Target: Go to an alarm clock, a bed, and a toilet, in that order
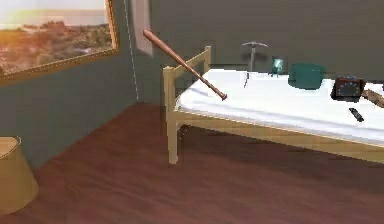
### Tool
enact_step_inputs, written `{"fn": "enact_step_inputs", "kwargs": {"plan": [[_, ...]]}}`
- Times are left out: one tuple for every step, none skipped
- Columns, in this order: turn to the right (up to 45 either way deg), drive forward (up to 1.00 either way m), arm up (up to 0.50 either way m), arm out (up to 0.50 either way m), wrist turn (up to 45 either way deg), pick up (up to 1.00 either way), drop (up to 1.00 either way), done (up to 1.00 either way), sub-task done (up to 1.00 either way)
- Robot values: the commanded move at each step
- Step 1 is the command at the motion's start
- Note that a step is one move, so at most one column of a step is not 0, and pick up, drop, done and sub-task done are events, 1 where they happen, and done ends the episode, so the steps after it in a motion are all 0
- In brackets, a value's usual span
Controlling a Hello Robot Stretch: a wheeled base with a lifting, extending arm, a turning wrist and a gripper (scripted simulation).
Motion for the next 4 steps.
{"fn": "enact_step_inputs", "kwargs": {"plan": [[30.0, 0.0, 0.0, 0.0, 0.0, 0.0, 0.0, 0.0, 0.0], [0.0, 0.05, 0.0, 0.0, 0.0, 0.0, 0.0, 0.0, 0.0], [15.0, 0.0, 0.0, 0.0, 0.0, 0.0, 0.0, 0.0, 0.0], [0.0, 0.95, 0.0, 0.0, 0.0, 0.0, 0.0, 0.0, 0.0]]}}
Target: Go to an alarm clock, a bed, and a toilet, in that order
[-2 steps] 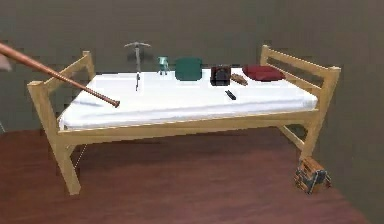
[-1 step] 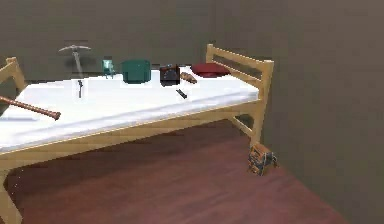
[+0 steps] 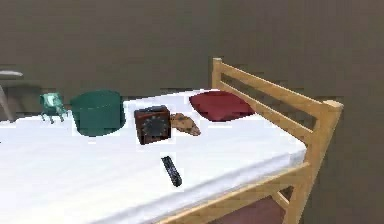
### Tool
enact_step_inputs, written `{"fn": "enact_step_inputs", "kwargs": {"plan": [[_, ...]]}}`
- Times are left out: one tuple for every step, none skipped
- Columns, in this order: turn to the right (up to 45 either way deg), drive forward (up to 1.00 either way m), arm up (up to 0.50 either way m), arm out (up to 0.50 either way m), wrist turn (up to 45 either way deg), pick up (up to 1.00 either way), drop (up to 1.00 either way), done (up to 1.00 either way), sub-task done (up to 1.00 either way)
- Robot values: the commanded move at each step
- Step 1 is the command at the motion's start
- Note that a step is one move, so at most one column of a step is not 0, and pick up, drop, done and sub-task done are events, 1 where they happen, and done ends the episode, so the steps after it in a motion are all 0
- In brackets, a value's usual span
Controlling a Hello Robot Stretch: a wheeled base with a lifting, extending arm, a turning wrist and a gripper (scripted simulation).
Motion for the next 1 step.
{"fn": "enact_step_inputs", "kwargs": {"plan": [[45.0, 0.0, 0.0, 0.0, 0.0, 0.0, 0.0, 0.0, 0.0]]}}
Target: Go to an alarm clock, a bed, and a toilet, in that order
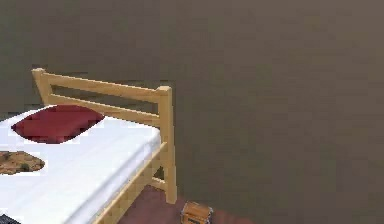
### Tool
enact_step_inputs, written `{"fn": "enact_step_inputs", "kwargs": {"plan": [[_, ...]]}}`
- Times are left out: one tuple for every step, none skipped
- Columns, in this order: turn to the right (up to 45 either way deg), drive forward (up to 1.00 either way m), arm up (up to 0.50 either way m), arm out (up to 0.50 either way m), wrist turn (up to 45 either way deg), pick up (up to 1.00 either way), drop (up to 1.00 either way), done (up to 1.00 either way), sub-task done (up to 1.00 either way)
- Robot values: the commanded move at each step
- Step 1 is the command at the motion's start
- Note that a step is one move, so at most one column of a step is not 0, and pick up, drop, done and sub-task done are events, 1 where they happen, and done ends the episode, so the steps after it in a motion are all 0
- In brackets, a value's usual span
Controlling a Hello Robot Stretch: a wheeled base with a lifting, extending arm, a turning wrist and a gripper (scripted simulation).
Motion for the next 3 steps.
{"fn": "enact_step_inputs", "kwargs": {"plan": [[27.0, 0.0, 0.0, 0.0, 0.0, 0.0, 0.0, 0.0, 0.0], [0.0, 0.05, 0.0, 0.0, 0.0, 0.0, 0.0, 0.0, 0.0], [-45.0, 0.0, 0.0, 0.0, 0.0, 0.0, 0.0, 0.0, 0.0]]}}
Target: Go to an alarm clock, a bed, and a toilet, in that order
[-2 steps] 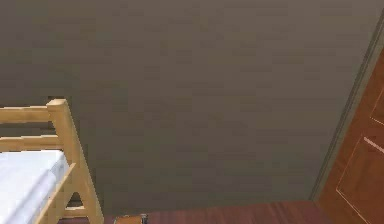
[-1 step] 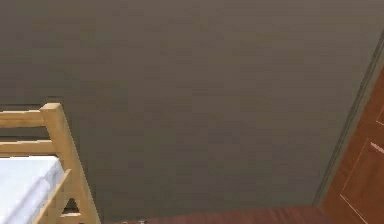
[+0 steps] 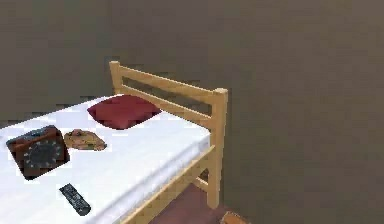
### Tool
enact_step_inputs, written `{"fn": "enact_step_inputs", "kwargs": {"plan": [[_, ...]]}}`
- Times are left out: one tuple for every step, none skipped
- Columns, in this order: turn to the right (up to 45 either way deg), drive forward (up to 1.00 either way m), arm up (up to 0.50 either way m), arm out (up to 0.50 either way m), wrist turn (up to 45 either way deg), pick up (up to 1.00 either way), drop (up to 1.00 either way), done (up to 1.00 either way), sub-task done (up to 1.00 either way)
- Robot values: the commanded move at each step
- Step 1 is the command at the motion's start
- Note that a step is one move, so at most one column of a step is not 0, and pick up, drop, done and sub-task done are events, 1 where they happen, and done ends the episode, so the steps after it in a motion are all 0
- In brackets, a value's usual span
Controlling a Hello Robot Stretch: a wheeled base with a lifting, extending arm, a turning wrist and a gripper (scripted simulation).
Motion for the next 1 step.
{"fn": "enact_step_inputs", "kwargs": {"plan": [[-39.0, 0.0, 0.0, 0.0, 0.0, 0.0, 0.0, 0.0, 0.0]]}}
